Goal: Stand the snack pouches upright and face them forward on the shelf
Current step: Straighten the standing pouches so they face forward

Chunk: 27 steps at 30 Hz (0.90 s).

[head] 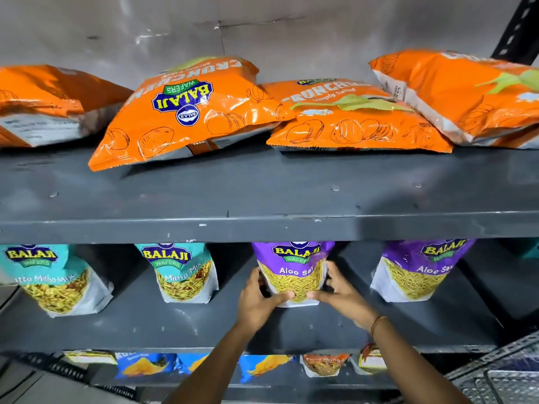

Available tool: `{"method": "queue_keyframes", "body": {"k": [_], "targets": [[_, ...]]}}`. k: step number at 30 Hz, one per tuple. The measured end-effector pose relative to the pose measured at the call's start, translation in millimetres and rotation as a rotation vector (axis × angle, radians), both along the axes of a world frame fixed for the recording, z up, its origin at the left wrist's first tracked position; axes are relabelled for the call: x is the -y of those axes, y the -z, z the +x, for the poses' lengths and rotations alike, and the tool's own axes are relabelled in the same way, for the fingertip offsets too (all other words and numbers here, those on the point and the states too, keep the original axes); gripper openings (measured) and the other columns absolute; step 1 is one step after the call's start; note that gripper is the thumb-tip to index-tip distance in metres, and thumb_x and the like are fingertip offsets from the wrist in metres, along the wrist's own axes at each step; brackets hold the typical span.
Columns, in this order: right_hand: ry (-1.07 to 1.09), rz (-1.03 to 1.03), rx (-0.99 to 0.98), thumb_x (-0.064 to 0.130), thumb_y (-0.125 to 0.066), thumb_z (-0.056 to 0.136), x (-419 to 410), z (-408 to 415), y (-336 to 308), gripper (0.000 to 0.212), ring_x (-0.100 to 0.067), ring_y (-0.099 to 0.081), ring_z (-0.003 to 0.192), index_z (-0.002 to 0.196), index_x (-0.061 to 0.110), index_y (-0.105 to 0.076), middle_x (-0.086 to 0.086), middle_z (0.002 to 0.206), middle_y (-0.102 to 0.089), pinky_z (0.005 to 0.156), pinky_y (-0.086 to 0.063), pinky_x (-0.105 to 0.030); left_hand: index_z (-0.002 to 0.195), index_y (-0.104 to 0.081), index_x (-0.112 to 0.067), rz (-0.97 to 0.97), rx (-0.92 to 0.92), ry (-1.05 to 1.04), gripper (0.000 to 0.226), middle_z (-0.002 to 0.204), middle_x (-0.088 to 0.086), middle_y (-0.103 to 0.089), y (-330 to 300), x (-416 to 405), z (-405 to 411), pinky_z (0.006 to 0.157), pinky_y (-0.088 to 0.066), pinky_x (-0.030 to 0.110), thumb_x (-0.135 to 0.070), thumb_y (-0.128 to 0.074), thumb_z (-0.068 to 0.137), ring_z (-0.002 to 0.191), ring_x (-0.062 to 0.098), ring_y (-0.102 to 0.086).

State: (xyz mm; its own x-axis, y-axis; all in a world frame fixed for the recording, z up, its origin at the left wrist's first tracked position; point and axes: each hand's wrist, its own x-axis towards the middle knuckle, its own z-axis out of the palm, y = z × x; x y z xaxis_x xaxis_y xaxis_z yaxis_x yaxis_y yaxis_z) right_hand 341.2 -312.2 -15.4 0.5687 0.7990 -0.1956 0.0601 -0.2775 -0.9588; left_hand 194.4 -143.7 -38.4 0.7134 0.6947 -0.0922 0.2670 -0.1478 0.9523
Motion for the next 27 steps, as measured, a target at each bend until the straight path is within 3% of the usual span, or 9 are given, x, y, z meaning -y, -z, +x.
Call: {"method": "queue_keyframes", "body": {"k": [3,6,8,11,14,17,22,25,27], "targets": [[0.011,-0.006,0.010,0.026,-0.082,0.073,4,-3,-1,0.068,-0.011,-0.059,0.122,0.125,0.044,-0.043,0.009,0.132,-0.063,0.102,-0.048,-0.025,0.099,-0.053,-0.049,-0.007,0.002,0.006,0.066,0.099,-0.030,-0.069,-2,2,0,0.068,-0.046,-0.002,-0.059,-0.087,0.042,0.090,-0.020,-0.062],[0.143,0.056,0.084,0.036,-0.090,0.061,1,-13,-4,0.107,-0.011,-0.043,0.138,0.146,0.032,-0.025,0.002,0.151,-0.042,0.116,-0.037,-0.038,0.109,-0.050,-0.044,-0.005,-0.001,0.021,0.075,0.110,-0.026,-0.064,-11,5,-8,0.076,-0.048,0.002,-0.055,-0.087,0.045,0.099,-0.017,-0.061],[0.348,0.119,0.203,0.054,-0.088,0.050,-2,-28,-8,0.125,-0.003,-0.025,0.145,0.151,0.030,-0.017,0.011,0.157,-0.025,0.120,-0.024,-0.028,0.124,-0.047,-0.036,0.028,0.022,-0.032,0.086,0.119,-0.017,-0.062,-16,5,-20,0.091,-0.048,0.015,-0.050,-0.089,0.051,0.110,-0.006,-0.059],[0.605,0.245,0.471,0.063,-0.082,0.054,-10,-64,-18,0.114,0.010,-0.017,0.142,0.148,0.038,-0.023,0.016,0.150,-0.026,0.112,-0.014,-0.002,0.122,-0.051,-0.035,0.218,0.045,-0.186,0.072,0.115,-0.015,-0.062,-24,-2,-55,0.089,-0.051,0.024,-0.061,-0.080,0.062,0.107,-0.006,-0.059],[0.642,0.365,0.743,0.058,-0.074,0.069,-30,-102,-21,0.092,-0.011,-0.028,0.145,0.146,0.038,-0.028,0.008,0.153,-0.029,0.119,-0.021,-0.019,0.103,-0.047,-0.042,0.396,0.025,-0.359,0.055,0.100,-0.014,-0.062,-26,-23,-98,0.079,-0.051,0.030,-0.075,-0.067,0.065,0.094,0.009,-0.062],[0.416,0.401,0.891,0.052,-0.069,0.080,-62,-133,-22,0.072,-0.011,-0.039,0.139,0.143,0.039,-0.035,0.014,0.148,-0.035,0.117,-0.030,-0.025,0.099,-0.038,-0.040,0.384,-0.018,-0.490,0.071,0.096,-0.011,-0.054,-26,-57,-131,0.072,-0.050,0.036,-0.082,-0.070,0.051,0.089,0.019,-0.061],[0.028,0.143,0.516,0.031,-0.075,0.078,-136,-158,-24,0.081,-0.004,-0.037,0.137,0.145,0.036,-0.029,0.034,0.142,-0.028,0.112,-0.042,-0.036,0.133,-0.035,-0.026,0.370,-0.032,-0.431,0.112,0.116,-0.016,-0.039,-24,-131,-163,0.098,-0.040,0.031,-0.079,-0.076,0.042,0.114,0.011,-0.046],[0.070,0.070,0.021,0.002,-0.078,0.075,-172,-158,-24,0.091,-0.017,-0.032,0.144,0.148,0.024,-0.028,0.010,0.155,-0.032,0.119,-0.031,-0.042,0.145,-0.033,-0.023,0.208,-0.042,-0.200,0.123,0.135,-0.013,-0.041,-17,-175,-165,0.105,-0.034,0.022,-0.056,-0.090,0.041,0.123,0.004,-0.043],[0.058,0.048,-0.132,-0.008,-0.072,0.077,-183,-155,-22,0.080,-0.018,-0.041,0.138,0.144,0.017,-0.037,-0.005,0.154,-0.040,0.119,-0.030,-0.042,0.138,-0.045,-0.026,0.078,-0.066,-0.068,0.108,0.136,-0.011,-0.055,-10,-193,-160,0.103,-0.040,0.021,-0.045,-0.093,0.043,0.125,0.011,-0.052]]}}
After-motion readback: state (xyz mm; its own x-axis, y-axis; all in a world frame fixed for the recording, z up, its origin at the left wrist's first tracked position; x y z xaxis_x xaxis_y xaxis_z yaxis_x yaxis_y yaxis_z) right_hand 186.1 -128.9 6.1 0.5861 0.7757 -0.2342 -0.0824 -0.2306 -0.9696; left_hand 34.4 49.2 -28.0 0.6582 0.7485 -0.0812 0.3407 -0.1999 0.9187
